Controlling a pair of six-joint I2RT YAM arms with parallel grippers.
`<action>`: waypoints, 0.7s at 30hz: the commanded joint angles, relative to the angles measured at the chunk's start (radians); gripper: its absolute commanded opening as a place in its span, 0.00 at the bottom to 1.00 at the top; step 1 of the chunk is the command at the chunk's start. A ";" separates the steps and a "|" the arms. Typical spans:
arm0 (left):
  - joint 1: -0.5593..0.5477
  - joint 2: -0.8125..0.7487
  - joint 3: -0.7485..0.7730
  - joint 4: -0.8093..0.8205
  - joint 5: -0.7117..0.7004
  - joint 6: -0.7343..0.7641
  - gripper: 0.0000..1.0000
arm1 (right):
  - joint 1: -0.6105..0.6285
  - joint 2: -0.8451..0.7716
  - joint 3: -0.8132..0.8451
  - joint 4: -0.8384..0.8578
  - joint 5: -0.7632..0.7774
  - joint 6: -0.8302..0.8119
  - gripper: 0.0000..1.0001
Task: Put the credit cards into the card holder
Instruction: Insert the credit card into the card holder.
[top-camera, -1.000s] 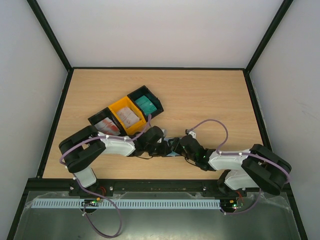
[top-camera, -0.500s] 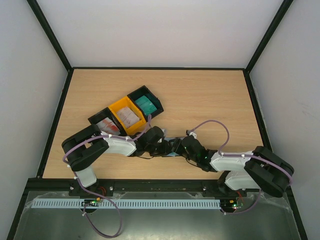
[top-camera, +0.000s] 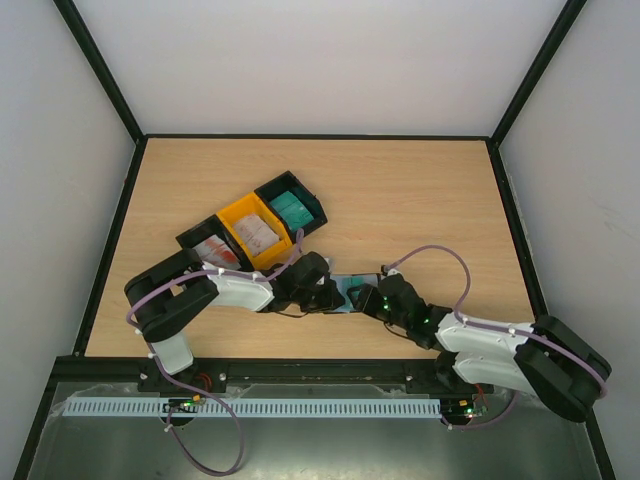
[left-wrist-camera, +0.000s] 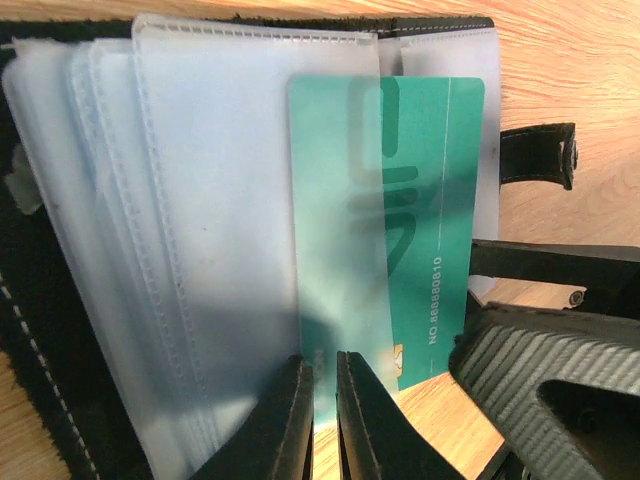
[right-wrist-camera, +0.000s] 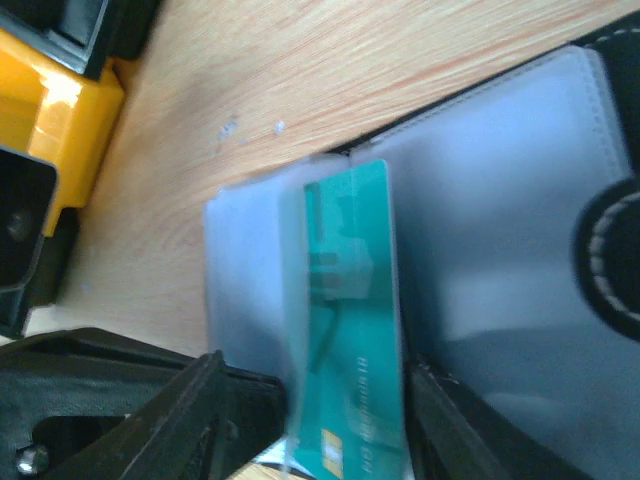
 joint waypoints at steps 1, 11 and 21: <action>0.006 0.054 -0.016 -0.119 -0.040 0.005 0.11 | -0.023 -0.030 -0.040 -0.068 -0.025 -0.027 0.40; 0.006 0.011 -0.012 -0.085 -0.005 0.038 0.15 | -0.029 0.049 -0.024 -0.059 -0.001 -0.045 0.09; 0.025 -0.103 0.009 -0.139 -0.046 0.078 0.21 | -0.029 0.139 0.008 -0.041 -0.019 -0.076 0.02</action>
